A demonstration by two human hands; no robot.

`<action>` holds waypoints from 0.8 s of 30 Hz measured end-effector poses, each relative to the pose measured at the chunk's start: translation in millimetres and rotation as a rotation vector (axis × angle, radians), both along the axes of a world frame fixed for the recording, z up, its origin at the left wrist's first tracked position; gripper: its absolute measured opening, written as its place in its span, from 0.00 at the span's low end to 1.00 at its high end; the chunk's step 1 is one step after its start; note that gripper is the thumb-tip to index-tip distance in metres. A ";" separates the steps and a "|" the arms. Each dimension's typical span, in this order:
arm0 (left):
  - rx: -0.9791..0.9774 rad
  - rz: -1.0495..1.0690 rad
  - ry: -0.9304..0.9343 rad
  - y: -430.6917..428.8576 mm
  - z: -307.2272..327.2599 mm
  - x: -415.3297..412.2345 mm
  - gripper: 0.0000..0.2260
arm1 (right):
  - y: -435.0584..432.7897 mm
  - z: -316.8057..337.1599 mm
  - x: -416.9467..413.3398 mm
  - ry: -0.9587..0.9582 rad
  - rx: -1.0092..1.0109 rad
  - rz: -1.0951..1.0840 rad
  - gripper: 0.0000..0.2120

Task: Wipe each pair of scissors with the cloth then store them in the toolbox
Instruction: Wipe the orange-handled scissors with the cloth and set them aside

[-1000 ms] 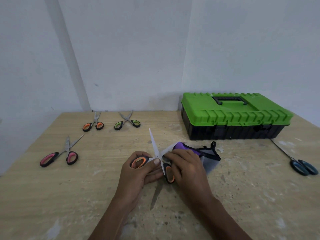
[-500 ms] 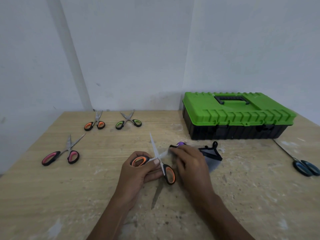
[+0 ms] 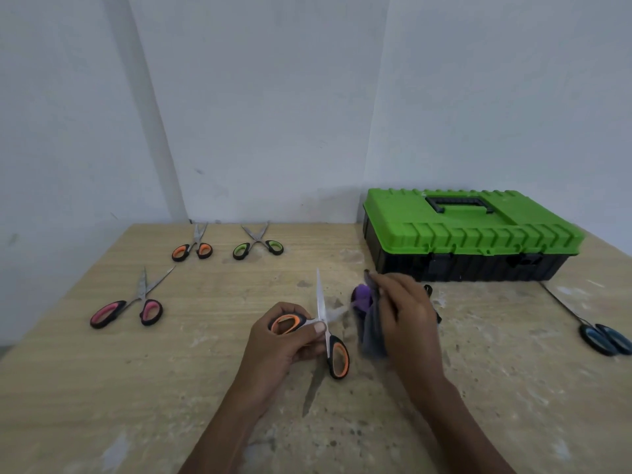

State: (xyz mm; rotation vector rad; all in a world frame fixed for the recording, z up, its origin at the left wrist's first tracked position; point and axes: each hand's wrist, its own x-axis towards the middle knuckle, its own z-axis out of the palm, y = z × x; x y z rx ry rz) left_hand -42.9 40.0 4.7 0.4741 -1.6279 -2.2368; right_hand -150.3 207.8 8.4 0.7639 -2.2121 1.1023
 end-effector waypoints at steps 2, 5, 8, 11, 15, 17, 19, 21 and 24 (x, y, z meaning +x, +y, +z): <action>-0.029 -0.014 -0.007 -0.6 -0.3 -0.3 0.09 | 5.5 18.0 6.9 0.107 -0.054 0.016 0.14; -0.036 -0.024 -0.018 -1.8 -0.9 -0.5 0.09 | -6.0 30.0 24.4 0.246 0.078 0.218 0.13; -0.083 -0.060 -0.024 -2.4 -1.0 0.2 0.09 | -21.8 15.8 16.9 0.306 0.359 0.415 0.12; -0.122 -0.070 -0.024 -2.2 -0.5 1.0 0.10 | -25.4 19.8 -3.7 0.206 0.363 0.419 0.16; -0.123 -0.066 -0.025 -2.4 1.6 1.8 0.14 | -36.6 32.6 -23.0 0.084 0.373 0.382 0.15; -0.116 -0.060 -0.028 -3.6 1.0 1.8 0.14 | -39.4 31.6 -32.7 0.049 0.307 0.283 0.16; -0.097 -0.054 -0.026 -3.9 -0.1 1.1 0.14 | -35.0 31.2 -38.3 0.049 0.220 0.120 0.13; -0.090 -0.046 -0.027 -3.9 -0.6 -0.1 0.13 | -30.6 31.8 -28.1 0.145 0.176 0.107 0.12; -0.130 -0.056 -0.029 -2.1 0.2 -0.1 0.10 | -30.6 27.3 2.1 0.275 0.347 0.351 0.14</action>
